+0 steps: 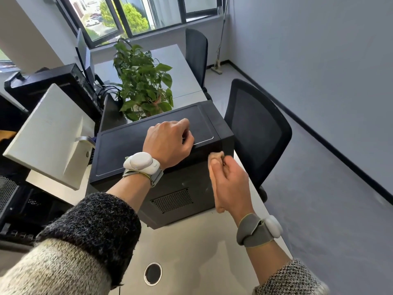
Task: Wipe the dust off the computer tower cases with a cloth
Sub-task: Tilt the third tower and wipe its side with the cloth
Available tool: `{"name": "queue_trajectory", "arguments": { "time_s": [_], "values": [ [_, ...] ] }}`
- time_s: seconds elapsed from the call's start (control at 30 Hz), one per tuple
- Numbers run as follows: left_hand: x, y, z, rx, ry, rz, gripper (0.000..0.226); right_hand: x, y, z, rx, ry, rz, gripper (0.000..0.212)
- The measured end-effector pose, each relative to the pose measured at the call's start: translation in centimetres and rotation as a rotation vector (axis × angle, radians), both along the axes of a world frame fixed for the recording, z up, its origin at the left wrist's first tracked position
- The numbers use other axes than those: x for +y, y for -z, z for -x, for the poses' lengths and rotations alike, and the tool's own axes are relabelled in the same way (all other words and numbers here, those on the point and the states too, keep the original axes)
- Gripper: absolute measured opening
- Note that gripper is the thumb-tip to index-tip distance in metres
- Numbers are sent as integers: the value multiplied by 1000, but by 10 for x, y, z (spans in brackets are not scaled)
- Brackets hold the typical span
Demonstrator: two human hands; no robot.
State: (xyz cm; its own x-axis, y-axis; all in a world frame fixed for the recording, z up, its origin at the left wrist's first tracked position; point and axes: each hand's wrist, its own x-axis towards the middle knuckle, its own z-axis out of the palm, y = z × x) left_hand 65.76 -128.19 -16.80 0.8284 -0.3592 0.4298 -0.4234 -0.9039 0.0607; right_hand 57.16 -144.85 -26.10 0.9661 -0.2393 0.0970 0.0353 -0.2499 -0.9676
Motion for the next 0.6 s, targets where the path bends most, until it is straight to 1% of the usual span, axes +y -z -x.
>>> {"name": "queue_trajectory", "arguments": {
  "time_s": [0.07,0.1,0.13,0.2,0.27,0.3,0.33,0.43,0.47,0.53,0.6],
  "values": [
    [1,-2,0,0,5,12,20,7,-8,-2,-82,-12,-4,22],
    [2,-3,0,0,5,14,20,9,-6,-1,-80,-14,4,21],
    [1,-3,1,0,4,15,20,9,2,1,-50,-12,6,21],
    [0,-2,3,-4,-2,14,21,6,20,6,83,-13,-27,27],
    [-1,-1,4,-7,-2,8,21,1,24,9,200,-26,-26,31],
    [-1,-1,4,-11,-2,5,21,0,19,9,194,-23,-11,32],
    [-1,-1,3,-14,1,3,21,-1,11,7,150,-13,3,31],
    [-2,-4,3,-22,2,12,20,3,-18,-1,-72,24,20,25],
    [-2,-4,4,-21,-2,16,21,6,-21,-1,-102,20,21,23],
    [-2,-4,5,-25,-8,30,21,7,-16,1,-87,9,37,20],
    [-1,-6,8,-36,-16,58,21,2,-3,3,-12,-4,53,20]
  ]
}}
